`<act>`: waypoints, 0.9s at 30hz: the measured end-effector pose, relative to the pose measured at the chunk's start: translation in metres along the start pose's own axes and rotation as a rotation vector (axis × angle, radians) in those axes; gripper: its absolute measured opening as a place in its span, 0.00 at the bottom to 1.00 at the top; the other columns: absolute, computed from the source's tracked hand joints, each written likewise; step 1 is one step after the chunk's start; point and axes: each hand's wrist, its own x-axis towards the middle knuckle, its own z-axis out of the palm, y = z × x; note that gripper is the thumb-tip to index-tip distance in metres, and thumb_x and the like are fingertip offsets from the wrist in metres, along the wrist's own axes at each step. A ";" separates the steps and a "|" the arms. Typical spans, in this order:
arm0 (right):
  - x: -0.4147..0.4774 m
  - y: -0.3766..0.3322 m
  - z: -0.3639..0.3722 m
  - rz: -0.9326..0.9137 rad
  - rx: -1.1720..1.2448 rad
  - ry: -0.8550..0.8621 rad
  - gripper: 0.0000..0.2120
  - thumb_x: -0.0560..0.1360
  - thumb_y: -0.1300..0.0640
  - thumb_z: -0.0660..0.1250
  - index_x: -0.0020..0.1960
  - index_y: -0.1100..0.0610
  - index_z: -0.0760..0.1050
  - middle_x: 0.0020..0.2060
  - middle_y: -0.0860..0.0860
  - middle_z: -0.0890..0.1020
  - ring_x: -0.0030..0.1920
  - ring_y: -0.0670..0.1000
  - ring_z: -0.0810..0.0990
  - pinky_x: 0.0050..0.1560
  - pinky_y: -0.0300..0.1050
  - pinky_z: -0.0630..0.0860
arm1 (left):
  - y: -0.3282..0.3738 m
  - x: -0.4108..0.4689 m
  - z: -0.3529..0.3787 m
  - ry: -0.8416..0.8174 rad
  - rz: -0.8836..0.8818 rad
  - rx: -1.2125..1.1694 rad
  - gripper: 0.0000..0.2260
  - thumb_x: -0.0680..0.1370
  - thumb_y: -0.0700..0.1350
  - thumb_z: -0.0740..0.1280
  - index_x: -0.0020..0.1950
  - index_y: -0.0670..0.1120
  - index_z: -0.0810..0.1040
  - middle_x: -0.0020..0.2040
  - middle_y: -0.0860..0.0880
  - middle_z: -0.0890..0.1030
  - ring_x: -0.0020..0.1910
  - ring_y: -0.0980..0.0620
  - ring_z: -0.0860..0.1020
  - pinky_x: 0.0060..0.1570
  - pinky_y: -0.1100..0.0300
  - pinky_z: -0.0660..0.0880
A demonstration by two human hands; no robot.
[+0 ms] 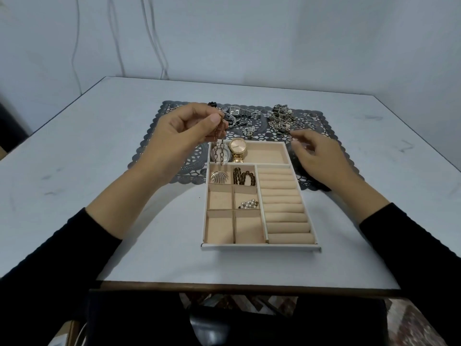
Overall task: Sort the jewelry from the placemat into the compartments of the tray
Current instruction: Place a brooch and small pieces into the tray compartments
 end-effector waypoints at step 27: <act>-0.007 0.014 0.006 -0.109 -0.220 -0.159 0.15 0.80 0.56 0.60 0.64 0.58 0.74 0.57 0.53 0.80 0.59 0.53 0.75 0.52 0.38 0.65 | -0.005 -0.033 -0.007 -0.201 -0.031 0.132 0.13 0.71 0.56 0.74 0.49 0.49 0.83 0.44 0.44 0.84 0.47 0.42 0.81 0.51 0.26 0.69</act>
